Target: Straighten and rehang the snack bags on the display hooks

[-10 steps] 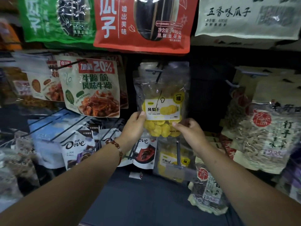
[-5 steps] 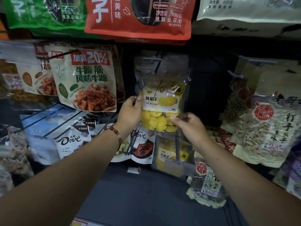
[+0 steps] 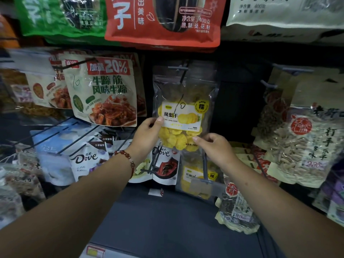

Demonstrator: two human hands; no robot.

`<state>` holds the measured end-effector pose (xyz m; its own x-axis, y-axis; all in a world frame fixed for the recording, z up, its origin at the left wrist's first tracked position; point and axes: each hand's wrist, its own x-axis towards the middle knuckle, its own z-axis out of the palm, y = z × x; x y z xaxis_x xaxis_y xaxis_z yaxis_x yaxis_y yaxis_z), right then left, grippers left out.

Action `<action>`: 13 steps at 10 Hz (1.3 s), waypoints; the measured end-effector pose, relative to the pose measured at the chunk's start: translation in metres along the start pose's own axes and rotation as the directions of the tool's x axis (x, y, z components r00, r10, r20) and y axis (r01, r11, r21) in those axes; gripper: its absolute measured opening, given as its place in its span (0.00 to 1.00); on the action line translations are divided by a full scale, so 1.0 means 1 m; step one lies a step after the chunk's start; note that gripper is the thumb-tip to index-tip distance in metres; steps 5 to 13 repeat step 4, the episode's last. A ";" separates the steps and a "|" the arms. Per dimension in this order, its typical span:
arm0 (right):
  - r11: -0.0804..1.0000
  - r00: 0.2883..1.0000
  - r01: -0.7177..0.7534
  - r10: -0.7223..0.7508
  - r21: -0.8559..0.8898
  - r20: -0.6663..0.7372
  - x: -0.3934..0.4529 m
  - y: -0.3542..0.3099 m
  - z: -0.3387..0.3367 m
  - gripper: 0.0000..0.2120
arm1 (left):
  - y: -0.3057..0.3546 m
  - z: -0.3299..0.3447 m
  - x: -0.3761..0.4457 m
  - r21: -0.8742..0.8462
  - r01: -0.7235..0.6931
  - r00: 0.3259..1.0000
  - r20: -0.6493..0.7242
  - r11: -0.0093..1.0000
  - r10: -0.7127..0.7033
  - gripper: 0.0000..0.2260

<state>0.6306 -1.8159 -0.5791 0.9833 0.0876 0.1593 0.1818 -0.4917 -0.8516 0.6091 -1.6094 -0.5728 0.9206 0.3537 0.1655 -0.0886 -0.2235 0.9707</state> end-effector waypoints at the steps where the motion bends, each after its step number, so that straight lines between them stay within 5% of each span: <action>1: 1.000 0.999 -0.020 0.020 -0.010 -0.036 -0.001 -0.001 0.001 0.13 | -0.003 -0.003 -0.006 0.054 0.023 0.999 0.040 0.998 -0.025 0.18; 4: 0.999 0.995 -0.033 0.033 -0.001 -0.095 -0.014 -0.012 -0.009 0.22 | -0.010 -0.022 -0.026 0.246 0.076 0.991 0.091 0.966 -0.101 0.32; 13: 0.999 0.995 -0.033 0.033 -0.001 -0.095 -0.014 -0.012 -0.009 0.22 | -0.010 -0.022 -0.026 0.246 0.076 0.991 0.091 0.966 -0.101 0.32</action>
